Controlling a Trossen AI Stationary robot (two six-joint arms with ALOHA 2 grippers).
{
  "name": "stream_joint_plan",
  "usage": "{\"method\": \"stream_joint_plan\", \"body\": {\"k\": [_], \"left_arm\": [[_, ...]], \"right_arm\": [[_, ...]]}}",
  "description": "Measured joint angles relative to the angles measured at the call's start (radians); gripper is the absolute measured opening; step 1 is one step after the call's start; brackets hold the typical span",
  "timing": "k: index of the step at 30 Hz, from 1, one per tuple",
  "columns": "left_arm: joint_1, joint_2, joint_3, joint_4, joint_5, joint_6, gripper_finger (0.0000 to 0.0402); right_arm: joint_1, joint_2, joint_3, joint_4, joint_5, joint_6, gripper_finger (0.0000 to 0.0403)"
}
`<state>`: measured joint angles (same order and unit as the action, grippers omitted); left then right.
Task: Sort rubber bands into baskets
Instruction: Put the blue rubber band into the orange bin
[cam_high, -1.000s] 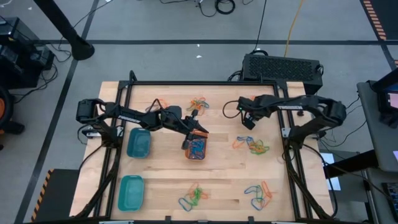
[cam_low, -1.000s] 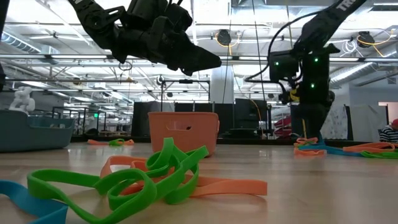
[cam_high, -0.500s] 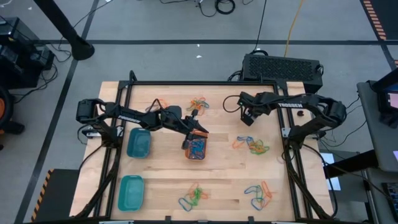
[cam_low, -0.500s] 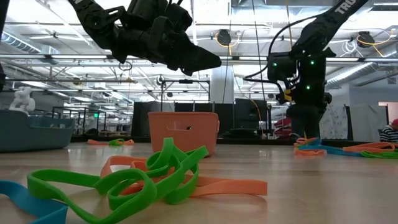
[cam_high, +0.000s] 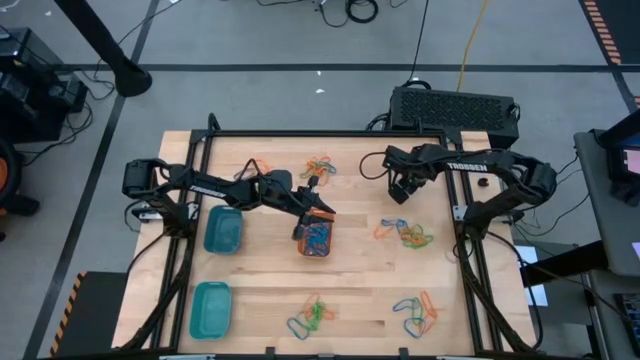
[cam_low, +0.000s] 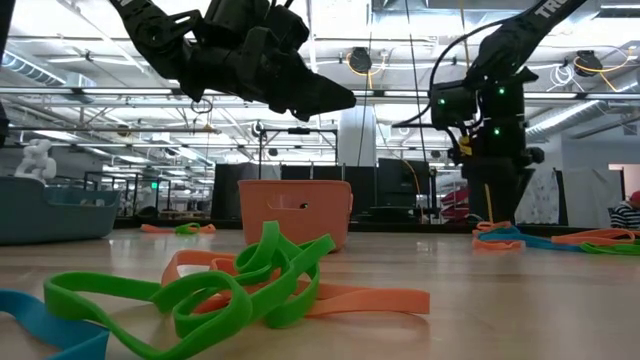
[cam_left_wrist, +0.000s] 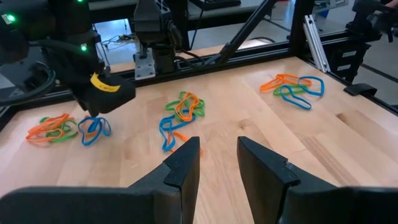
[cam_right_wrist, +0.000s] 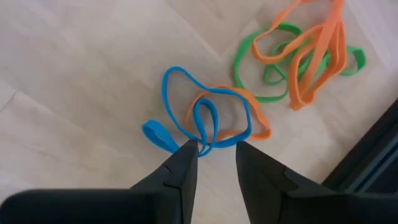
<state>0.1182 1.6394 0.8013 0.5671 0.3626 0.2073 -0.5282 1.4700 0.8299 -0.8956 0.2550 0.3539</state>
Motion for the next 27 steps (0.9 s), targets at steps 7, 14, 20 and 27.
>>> {"method": "stream_joint_plan", "body": {"k": [7, 14, 20, 27], "left_arm": [[0.000, 0.000, 0.000, 0.000, 0.000, 0.000, 0.0116], [0.000, 0.000, 0.000, -0.001, 0.000, -0.001, 0.0116], [0.000, 0.000, 0.000, -0.001, 0.000, -0.001, 0.0116], [0.000, 0.000, 0.000, -0.001, 0.000, -0.001, 0.0116]], "right_arm": [[0.000, 0.000, -0.024, 0.018, -0.021, 0.045, 0.0102], [0.000, 0.000, -0.061, 0.113, -0.026, 0.065, 0.0102], [0.000, 0.000, -0.097, 0.121, -0.022, 0.091, 0.0102], [0.000, 0.000, -0.113, 0.152, -0.021, 0.086, 0.0100]]}}
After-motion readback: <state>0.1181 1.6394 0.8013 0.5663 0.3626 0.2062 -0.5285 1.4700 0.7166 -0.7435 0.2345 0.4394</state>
